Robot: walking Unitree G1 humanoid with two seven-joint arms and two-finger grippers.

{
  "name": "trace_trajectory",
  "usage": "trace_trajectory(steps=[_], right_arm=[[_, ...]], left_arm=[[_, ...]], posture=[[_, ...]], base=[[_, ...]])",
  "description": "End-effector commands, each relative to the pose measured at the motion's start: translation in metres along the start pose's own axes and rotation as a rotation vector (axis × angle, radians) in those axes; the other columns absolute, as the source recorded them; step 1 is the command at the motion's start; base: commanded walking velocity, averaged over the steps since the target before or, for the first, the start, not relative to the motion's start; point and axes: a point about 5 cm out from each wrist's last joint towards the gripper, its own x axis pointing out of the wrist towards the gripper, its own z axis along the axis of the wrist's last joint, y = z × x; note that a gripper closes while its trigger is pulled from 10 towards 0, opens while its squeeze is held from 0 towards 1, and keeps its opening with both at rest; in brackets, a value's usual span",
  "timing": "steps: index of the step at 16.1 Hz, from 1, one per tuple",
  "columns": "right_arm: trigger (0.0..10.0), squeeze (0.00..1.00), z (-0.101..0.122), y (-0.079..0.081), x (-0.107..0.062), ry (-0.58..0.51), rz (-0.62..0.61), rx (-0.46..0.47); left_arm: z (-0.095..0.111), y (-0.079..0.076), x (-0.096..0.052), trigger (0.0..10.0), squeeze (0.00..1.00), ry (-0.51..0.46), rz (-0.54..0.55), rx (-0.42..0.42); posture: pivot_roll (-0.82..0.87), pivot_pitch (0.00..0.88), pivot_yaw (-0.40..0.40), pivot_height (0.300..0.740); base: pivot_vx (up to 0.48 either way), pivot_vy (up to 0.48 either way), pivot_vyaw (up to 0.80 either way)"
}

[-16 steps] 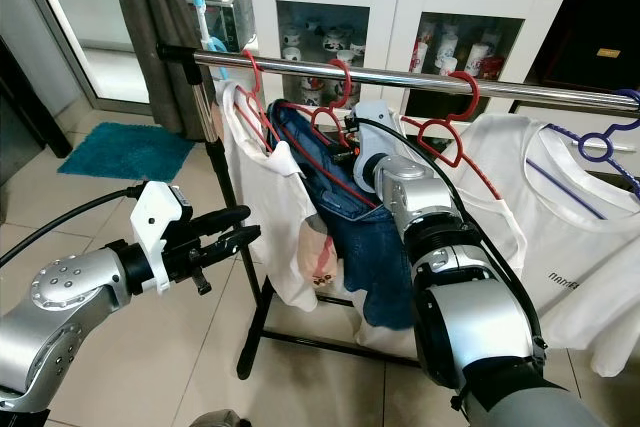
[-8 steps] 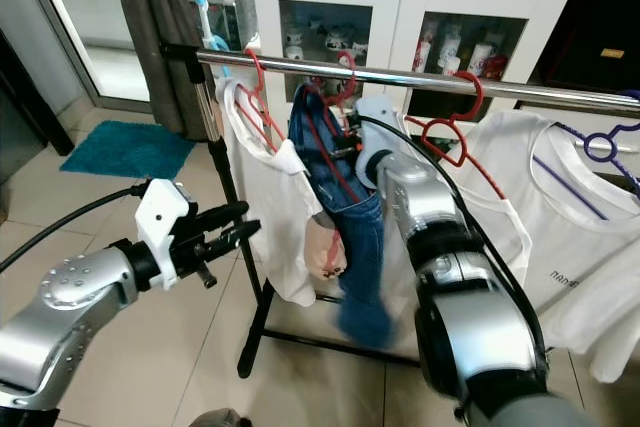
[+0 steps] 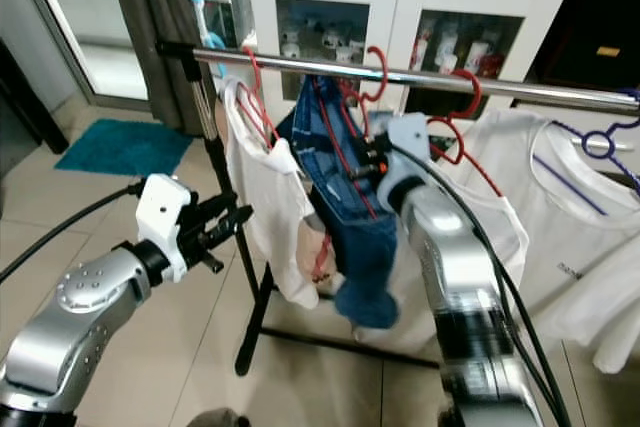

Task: Hang hanger

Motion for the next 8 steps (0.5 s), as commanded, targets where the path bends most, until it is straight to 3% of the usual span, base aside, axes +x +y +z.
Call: trace_trajectory(steps=[1,5,8], right_arm=[[0.0,0.00,0.011,0.008,-0.010,-0.024,0.042,-0.025],[0.0,0.00,-0.007,0.018,-0.041,0.055,0.037,-0.023],[0.0,0.00,-0.026,0.023,-0.054,0.098,-0.021,0.000]], left_arm=[[0.000,-0.001,-0.001,10.0,0.00,0.003,0.013,0.010],[-0.003,-0.006,-0.004,10.0,0.00,0.000,0.046,0.000],[-0.007,-0.006,-0.005,10.0,0.00,0.005,0.052,-0.007]], posture=[[0.12,0.040,0.031,0.740],[0.12,0.049,0.019,0.740],[0.11,0.040,0.002,0.740]], base=[[0.000,0.000,0.00],[0.000,0.000,0.00],[-0.271,0.000,0.00]])
